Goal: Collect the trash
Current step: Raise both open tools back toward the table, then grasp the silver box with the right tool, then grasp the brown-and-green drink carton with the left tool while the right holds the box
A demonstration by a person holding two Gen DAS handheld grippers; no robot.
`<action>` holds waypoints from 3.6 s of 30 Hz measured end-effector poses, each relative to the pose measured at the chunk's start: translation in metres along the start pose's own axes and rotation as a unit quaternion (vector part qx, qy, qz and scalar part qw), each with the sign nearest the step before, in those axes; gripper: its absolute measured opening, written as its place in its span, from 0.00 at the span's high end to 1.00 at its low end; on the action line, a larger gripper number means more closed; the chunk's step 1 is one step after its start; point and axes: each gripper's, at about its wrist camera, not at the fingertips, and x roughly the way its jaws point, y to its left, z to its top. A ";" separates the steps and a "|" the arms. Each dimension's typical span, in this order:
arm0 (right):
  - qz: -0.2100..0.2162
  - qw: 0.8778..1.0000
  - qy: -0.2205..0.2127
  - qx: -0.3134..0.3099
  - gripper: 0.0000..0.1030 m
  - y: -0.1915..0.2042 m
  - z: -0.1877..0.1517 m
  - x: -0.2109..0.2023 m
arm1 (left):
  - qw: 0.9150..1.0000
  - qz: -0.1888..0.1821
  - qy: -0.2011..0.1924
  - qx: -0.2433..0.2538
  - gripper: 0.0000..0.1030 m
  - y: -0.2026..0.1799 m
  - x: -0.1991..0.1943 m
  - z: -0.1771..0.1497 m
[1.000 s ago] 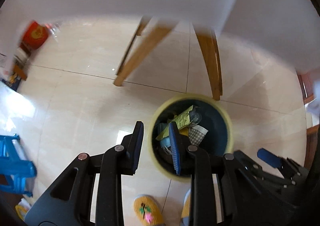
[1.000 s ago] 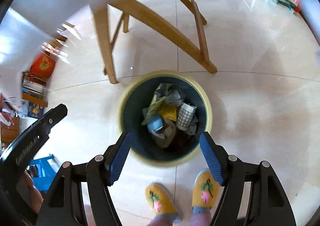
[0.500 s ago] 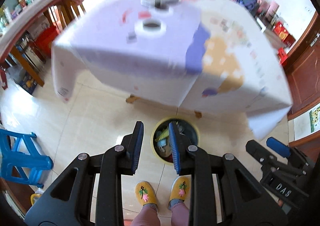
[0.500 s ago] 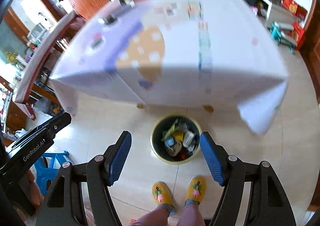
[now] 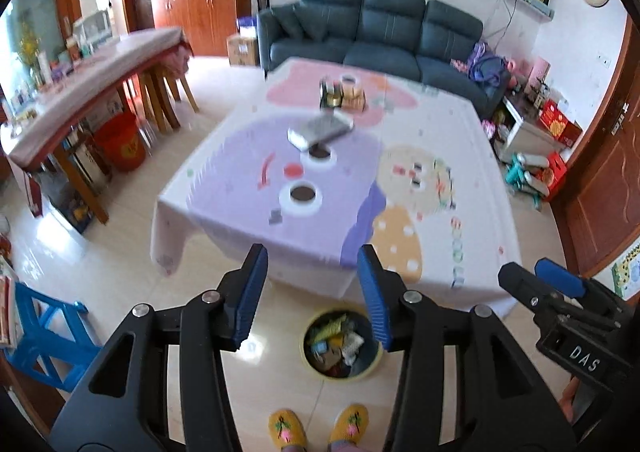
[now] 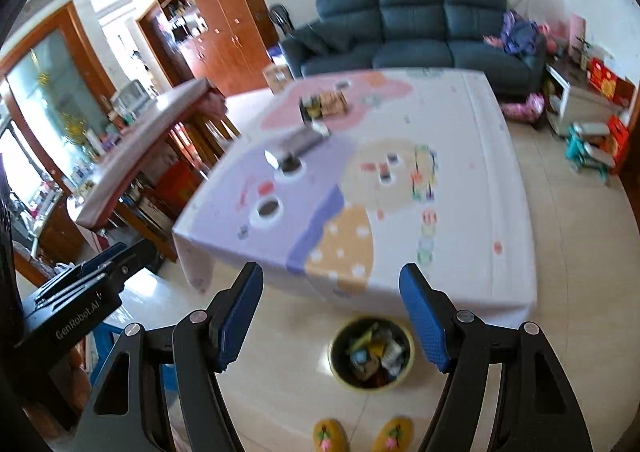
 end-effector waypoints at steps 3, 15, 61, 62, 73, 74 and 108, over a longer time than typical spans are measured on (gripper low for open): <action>0.014 1.000 -0.021 -0.011 0.30 0.000 0.026 -0.011 | 1.000 0.013 -0.024 0.001 0.58 -0.006 -0.018 0.021; 0.062 0.995 -0.036 -0.071 0.30 0.014 0.104 0.002 | 0.994 0.071 -0.079 -0.034 0.56 -0.009 -0.039 0.086; -0.229 0.936 0.158 0.217 0.33 0.072 0.242 0.521 | 0.973 -0.102 0.089 0.189 0.49 0.116 0.453 0.358; -0.229 0.936 0.156 0.216 0.33 0.073 0.242 0.523 | 0.970 -0.107 0.091 0.197 0.49 0.112 0.456 0.360; -0.244 0.923 0.112 0.277 0.35 0.042 0.249 0.510 | 0.925 -0.197 0.129 0.297 0.41 0.036 0.492 0.373; -0.246 0.920 0.105 0.285 0.35 0.038 0.250 0.508 | 0.920 -0.207 0.134 0.305 0.36 0.027 0.496 0.375; -0.220 0.909 0.059 0.348 0.35 -0.007 0.226 0.446 | 0.846 -0.236 0.215 0.428 0.70 -0.084 0.538 0.322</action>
